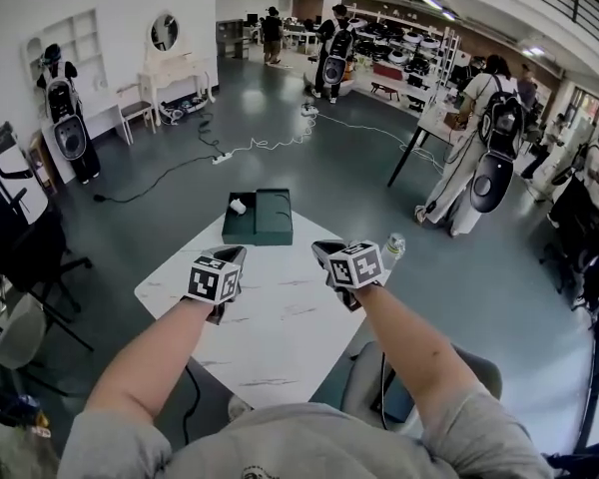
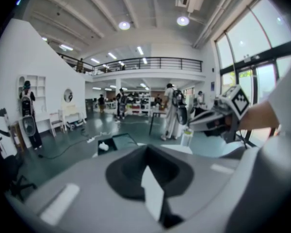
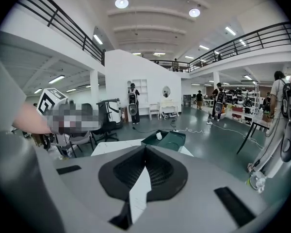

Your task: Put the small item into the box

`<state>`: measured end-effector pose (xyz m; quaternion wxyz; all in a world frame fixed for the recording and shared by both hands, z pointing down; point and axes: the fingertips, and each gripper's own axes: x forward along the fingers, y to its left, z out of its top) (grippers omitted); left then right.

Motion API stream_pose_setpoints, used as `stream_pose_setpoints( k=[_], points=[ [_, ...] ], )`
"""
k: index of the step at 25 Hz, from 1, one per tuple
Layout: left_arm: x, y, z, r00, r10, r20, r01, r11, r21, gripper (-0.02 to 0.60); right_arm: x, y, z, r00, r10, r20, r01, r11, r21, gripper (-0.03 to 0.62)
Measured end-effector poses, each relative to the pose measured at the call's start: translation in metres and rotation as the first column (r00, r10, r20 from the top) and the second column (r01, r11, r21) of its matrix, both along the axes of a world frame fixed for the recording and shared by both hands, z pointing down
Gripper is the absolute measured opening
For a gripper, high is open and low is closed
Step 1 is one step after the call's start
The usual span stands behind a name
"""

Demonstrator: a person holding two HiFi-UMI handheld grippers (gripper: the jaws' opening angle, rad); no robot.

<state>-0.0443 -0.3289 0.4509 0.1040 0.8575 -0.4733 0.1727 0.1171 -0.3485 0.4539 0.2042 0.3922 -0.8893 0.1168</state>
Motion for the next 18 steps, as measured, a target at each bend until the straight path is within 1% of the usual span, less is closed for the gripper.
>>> stream_pose_setpoints(
  k=[4,9,14,18],
  points=[
    [0.031,0.044,-0.005,1.0,-0.007,-0.006,0.007,1.0,0.013,0.005,0.011,0.038,-0.006,0.999,-0.038,0.025,0.038,0.999,0.016,0.008],
    [0.059,0.092,-0.003,0.998,-0.035,-0.056,0.035,0.999,-0.001,0.005,0.02,0.082,-0.006,0.994,-0.11,0.025,0.11,0.994,0.027,0.008],
    [0.069,0.131,-0.003,0.995,-0.063,-0.08,0.062,0.998,-0.01,0.005,0.026,0.117,-0.01,0.988,-0.143,0.061,0.142,0.99,0.024,0.008],
    [0.064,0.16,-0.003,0.991,-0.085,-0.106,0.083,0.996,-0.028,0.005,0.023,0.143,-0.01,0.984,-0.165,0.073,0.164,0.986,0.012,0.008]
  ],
)
